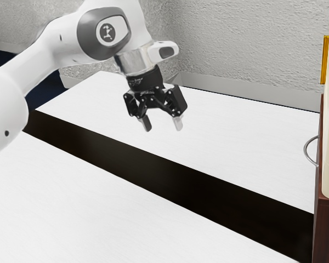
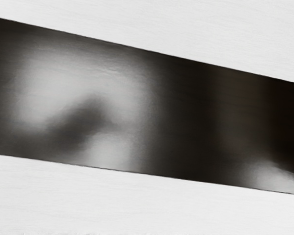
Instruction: Pull the drawer handle with one arm to open the drawer
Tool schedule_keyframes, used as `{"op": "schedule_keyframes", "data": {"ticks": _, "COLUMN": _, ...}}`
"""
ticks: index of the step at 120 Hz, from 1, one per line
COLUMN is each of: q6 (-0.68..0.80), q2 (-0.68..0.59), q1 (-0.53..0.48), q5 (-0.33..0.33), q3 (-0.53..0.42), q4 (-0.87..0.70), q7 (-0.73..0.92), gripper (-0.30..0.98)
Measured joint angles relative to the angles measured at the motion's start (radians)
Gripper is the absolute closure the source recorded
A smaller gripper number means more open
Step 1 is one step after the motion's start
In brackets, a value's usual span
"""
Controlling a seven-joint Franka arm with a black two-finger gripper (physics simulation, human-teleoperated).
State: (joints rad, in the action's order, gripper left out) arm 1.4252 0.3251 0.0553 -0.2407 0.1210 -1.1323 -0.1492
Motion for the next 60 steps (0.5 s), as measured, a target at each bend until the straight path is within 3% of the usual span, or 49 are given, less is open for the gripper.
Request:
{"op": "schedule_keyframes", "data": {"ticks": 22, "q6": 0.005, "q2": 0.000, "q1": 0.032, "q5": -0.013, "q3": -0.001, "q4": -0.015, "q7": -0.129, "gripper": 0.00}}
{"op": "schedule_keyframes", "data": {"ticks": 35, "q6": 0.027, "q2": 0.002, "q1": 0.096, "q5": 0.020, "q3": -0.002, "q4": -0.015, "q7": -0.205, "gripper": 0.00}}
{"op": "schedule_keyframes", "data": {"ticks": 60, "q6": 0.125, "q2": 0.049, "q1": 0.125, "q5": 0.050, "q3": 0.002, "q4": -0.012, "q7": -0.330, "gripper": 0.00}}
